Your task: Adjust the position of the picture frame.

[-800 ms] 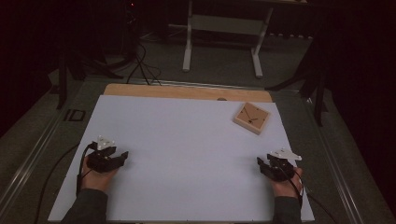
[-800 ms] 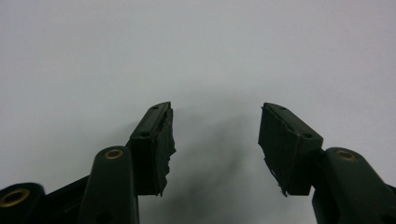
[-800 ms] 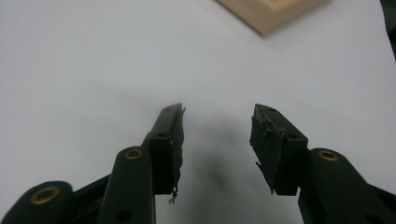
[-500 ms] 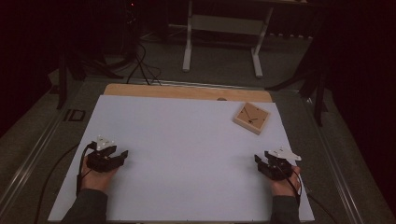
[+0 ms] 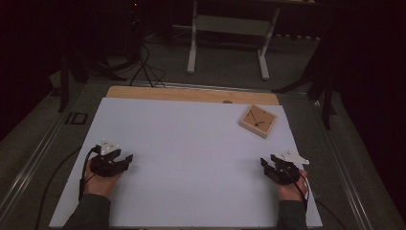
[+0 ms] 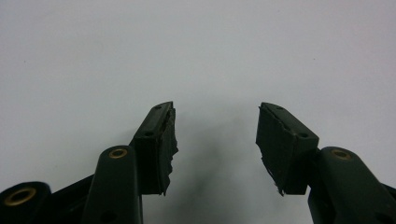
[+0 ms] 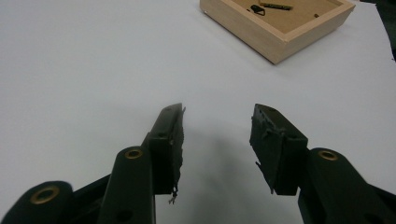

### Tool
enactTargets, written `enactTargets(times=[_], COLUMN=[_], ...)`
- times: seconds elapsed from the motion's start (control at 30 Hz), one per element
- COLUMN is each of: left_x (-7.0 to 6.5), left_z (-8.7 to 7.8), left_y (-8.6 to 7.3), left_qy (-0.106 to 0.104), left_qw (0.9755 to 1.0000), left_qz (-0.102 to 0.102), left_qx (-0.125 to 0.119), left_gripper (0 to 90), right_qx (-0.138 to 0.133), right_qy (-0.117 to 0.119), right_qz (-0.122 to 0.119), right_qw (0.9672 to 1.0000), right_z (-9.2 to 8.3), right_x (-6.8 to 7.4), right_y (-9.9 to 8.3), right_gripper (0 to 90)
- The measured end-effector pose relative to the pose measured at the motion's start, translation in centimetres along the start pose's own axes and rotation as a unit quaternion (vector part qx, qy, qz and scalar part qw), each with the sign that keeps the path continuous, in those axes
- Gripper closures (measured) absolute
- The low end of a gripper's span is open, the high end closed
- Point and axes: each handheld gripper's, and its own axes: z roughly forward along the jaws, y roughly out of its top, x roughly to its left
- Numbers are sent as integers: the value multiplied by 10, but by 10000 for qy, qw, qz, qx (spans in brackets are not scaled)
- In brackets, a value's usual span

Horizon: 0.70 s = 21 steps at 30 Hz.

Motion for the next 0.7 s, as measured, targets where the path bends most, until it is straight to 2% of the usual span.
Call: enactTargets(times=[0.23, 0.27, 0.4, 0.53, 0.7], left_x=[0, 0, 0, -1, 1], left_z=[0, 1, 1, -1, -2], left_y=[0, 0, 0, -1, -1], left_qy=[11, -8, -8, -2, -5], left_qw=[10000, 10000, 10000, 10000, 10000], left_qz=[-2, 14, 35, 78, 18], left_qx=[-11, -7, 7, -42, -86], left_gripper=[468, 468, 468, 468, 465], right_qx=[-48, -96, -130, -233, -295], right_qy=[38, 108, 117, 127, 139], right_qz=[51, 170, 200, 223, 213], right_qw=[10000, 9998, 9996, 9994, 9992], right_z=[-1, -1, 0, 0, 3], right_x=[1, -1, -1, -4, -6], right_y=[1, 3, 6, 15, 25], right_gripper=[540, 540, 538, 535, 535])
